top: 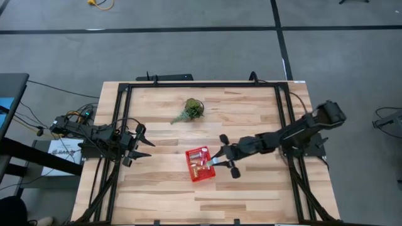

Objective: Pick and place pill bottles into a basket
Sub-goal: Put the blue pill bottle into the red basket

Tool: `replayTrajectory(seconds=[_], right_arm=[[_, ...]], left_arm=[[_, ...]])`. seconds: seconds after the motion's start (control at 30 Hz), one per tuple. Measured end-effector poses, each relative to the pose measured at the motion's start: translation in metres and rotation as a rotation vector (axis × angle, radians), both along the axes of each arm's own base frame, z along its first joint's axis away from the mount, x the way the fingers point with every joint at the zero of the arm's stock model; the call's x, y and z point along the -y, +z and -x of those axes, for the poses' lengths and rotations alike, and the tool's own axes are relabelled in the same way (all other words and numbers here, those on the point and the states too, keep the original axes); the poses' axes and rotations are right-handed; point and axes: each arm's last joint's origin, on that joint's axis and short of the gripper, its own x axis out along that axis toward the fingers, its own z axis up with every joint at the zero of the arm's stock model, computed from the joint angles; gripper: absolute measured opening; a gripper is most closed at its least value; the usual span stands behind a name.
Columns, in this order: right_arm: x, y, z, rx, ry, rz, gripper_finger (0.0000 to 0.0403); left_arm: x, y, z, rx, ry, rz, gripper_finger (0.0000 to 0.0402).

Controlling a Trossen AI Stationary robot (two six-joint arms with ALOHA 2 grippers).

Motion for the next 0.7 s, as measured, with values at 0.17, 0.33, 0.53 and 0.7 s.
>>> replayTrajectory(seconds=[0.17, 0.33, 0.53, 0.7], right_arm=[[0.0, -0.012, -0.029, -0.05, 0.069, -0.023, 0.0109], [0.004, -0.021, -0.05, -0.101, 0.102, -0.036, 0.0109], [0.01, -0.032, -0.069, -0.19, 0.143, -0.072, 0.0109], [0.015, -0.04, -0.075, -0.257, 0.154, -0.09, 0.0109]], left_arm=[[0.0, 0.0, 0.0, 0.0, 0.0, 0.0, 0.0192], [0.0, 0.0, 0.0, 0.0, 0.0, 0.0, 0.0192], [0.0, 0.0, 0.0, 0.0, 0.0, 0.0, 0.0192], [0.0, 0.0, 0.0, 0.0, 0.0, 0.0, 0.0192]])
